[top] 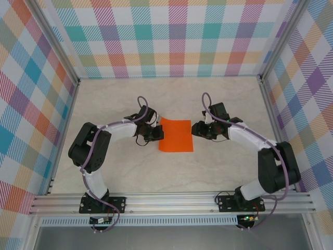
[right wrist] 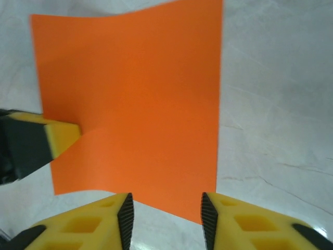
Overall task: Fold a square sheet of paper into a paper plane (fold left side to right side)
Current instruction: Place a square sheet of paper at the center of the table, then first fold in half a square sheet of paper at the center of the table.
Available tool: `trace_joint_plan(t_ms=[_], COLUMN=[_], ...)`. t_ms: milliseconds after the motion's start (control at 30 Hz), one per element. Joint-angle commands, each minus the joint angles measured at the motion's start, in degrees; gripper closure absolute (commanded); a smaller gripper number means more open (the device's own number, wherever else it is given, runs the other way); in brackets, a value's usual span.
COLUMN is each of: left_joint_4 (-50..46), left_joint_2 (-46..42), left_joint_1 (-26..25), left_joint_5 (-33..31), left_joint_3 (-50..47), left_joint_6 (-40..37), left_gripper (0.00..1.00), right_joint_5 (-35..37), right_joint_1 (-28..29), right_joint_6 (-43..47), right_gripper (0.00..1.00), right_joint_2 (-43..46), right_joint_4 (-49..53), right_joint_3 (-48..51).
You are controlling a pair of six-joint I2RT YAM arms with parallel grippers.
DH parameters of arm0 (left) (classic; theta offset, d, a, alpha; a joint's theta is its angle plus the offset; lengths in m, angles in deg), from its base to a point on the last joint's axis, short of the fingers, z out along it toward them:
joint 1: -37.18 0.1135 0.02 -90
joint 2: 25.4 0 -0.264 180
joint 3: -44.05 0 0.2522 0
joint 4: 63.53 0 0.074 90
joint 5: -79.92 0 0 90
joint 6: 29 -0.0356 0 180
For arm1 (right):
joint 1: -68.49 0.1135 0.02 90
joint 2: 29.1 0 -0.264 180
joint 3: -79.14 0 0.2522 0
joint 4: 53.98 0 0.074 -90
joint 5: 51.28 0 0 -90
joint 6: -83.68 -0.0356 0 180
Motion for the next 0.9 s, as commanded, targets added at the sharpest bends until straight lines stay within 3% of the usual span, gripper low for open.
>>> trace_joint_plan(t_ms=[0,233,500,733,867], left_joint_4=[-3.8,-5.4,-7.0,1.1,5.3], left_joint_2=[-0.5,0.3,0.9,-0.8,-0.5], left_joint_1=[1.2,1.7,1.6,1.1,-0.1], left_joint_5=[-1.9,-0.9,0.9,8.7,12.2], left_joint_3=[1.4,2.8,5.5,4.8,5.3], left_joint_6=[-2.0,-3.2,-4.1,0.7,3.2], left_gripper=[1.0,1.0,0.99,0.64,0.51], right_joint_5=[-2.5,-7.4,-6.5,-3.6,-3.3], right_joint_1=[-0.1,0.0,0.3,0.5,0.5], right_joint_6=[-3.7,-5.7,-6.2,-5.3,-5.2], right_gripper=[0.66,0.75,0.78,0.78,0.78], right_joint_2=[-6.3,-19.7,-24.4,-24.2,-24.1], right_joint_4=[-6.5,-10.8,-10.5,-8.7,-9.1], right_joint_3=[-3.7,-9.4,-9.6,-6.3,-5.2])
